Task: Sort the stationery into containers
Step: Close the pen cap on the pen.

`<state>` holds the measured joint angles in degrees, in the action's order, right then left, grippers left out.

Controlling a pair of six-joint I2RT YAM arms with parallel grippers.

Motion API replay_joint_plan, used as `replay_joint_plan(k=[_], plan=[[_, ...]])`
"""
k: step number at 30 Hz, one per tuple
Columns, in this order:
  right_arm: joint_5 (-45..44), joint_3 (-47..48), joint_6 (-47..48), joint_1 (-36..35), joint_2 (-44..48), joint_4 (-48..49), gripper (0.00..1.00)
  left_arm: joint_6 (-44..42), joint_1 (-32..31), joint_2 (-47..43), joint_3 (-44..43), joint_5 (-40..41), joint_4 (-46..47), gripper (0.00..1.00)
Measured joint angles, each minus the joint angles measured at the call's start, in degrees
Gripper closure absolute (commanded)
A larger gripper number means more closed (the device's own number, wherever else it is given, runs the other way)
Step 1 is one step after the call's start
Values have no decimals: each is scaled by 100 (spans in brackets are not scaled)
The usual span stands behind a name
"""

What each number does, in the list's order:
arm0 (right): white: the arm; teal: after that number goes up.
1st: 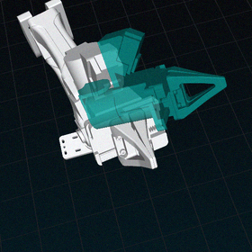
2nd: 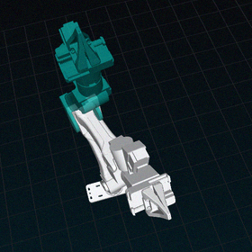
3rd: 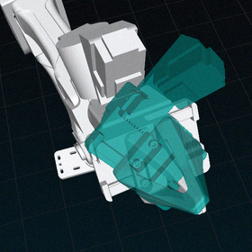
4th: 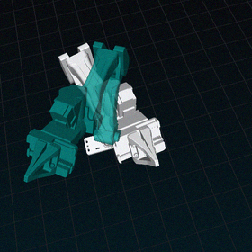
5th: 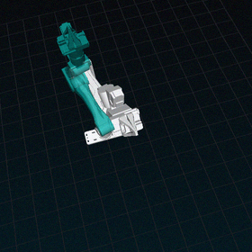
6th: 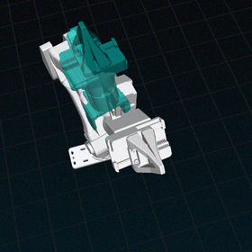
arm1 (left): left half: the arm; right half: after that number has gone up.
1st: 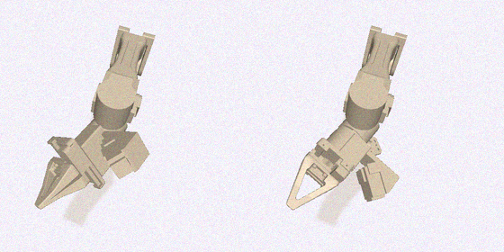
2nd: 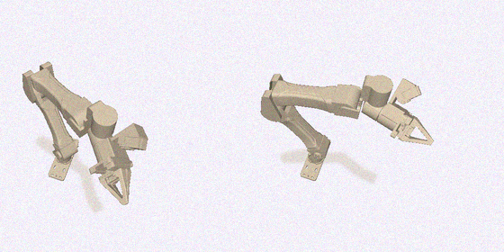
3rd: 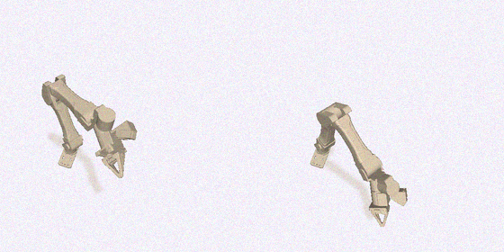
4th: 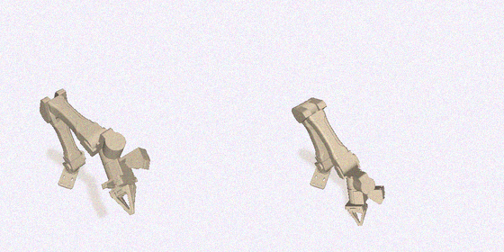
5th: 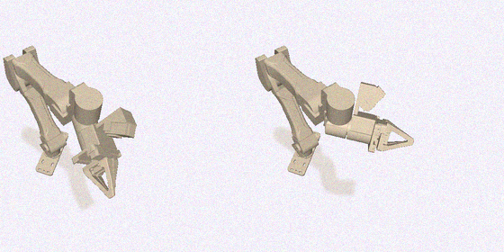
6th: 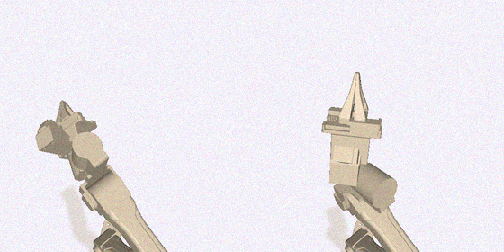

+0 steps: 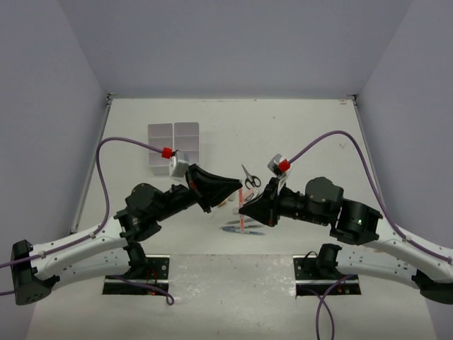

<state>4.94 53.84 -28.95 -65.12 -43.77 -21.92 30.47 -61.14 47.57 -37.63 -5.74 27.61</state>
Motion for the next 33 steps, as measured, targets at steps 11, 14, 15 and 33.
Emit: replay_joint_plan(k=[11, 14, 15, 33], plan=[[-3, 4, 11, 0, 7, 57, 100, 149, 0, -11, 138, 82, 268, 100], [-3, 4, 35, 0, 7, 77, 100, 196, 0, 1, 164, 97, 342, 100], [-5, 4, 51, 0, 7, 84, 100, 197, 0, 11, 164, 101, 359, 100], [-150, -50, 337, 0, 196, 469, 100, 531, 0, -15, 164, 437, 624, 100]])
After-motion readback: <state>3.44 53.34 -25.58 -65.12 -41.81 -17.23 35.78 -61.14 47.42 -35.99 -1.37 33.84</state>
